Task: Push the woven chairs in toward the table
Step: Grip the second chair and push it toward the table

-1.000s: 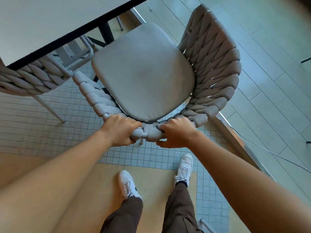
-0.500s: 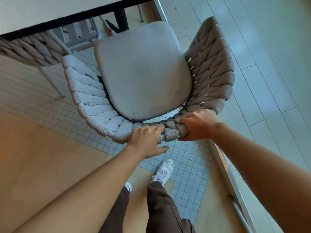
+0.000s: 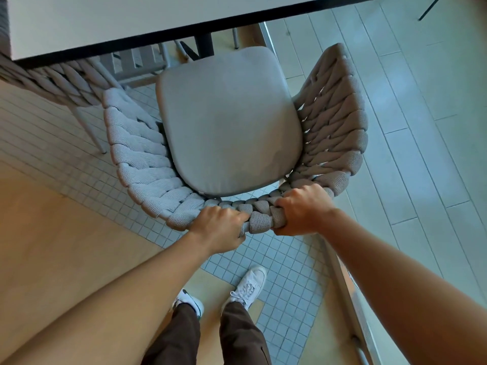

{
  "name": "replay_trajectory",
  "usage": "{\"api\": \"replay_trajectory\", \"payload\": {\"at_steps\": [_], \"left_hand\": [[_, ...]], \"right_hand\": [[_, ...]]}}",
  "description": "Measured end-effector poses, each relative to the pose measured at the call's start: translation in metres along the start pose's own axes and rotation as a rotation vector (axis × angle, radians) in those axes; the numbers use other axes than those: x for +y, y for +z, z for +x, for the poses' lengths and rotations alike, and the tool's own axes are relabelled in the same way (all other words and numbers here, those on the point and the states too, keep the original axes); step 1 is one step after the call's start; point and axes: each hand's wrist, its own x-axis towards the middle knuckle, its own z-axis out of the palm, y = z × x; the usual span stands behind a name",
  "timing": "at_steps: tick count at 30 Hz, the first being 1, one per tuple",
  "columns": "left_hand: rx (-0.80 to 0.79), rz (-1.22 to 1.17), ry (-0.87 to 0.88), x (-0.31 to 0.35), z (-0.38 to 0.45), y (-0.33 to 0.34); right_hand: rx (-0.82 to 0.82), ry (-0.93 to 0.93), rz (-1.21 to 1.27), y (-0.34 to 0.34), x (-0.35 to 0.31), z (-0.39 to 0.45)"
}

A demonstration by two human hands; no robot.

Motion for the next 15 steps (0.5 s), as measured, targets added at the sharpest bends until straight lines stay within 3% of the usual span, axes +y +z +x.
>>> {"api": "replay_trajectory", "payload": {"at_steps": [15], "left_hand": [[-0.038,0.007,0.101,0.000,-0.018,0.006]], "right_hand": [[0.012,0.109,0.003,0.020,-0.025,-0.018]]}}
